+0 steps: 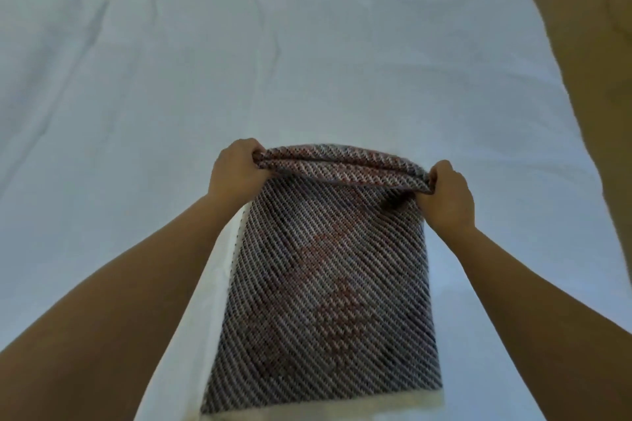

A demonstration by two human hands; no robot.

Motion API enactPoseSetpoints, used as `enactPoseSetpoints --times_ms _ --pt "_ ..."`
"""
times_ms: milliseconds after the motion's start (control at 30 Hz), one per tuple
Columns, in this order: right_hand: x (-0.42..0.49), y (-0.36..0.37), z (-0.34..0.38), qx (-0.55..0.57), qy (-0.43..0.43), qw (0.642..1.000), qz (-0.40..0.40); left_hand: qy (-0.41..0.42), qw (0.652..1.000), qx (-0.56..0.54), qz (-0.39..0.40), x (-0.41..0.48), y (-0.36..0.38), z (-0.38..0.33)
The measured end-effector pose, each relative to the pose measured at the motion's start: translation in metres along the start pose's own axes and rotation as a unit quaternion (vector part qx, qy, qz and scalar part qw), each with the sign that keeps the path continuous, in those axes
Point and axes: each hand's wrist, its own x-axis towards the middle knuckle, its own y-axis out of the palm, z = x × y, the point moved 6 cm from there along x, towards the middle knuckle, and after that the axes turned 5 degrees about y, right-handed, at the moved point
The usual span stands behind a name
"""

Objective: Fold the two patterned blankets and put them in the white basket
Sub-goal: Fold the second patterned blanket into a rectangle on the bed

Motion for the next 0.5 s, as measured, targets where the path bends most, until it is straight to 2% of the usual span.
enactPoseSetpoints --times_ms 167,500 --pt "-0.082 -0.006 -0.006 -0.063 -0.069 0.995 0.026 0.078 0.992 0.097 -0.001 -0.086 -0.008 0.008" --pt "-0.222 0.009 -0.041 -0.252 -0.130 0.955 0.091 0.160 0.951 0.250 0.087 -0.234 0.014 0.024"
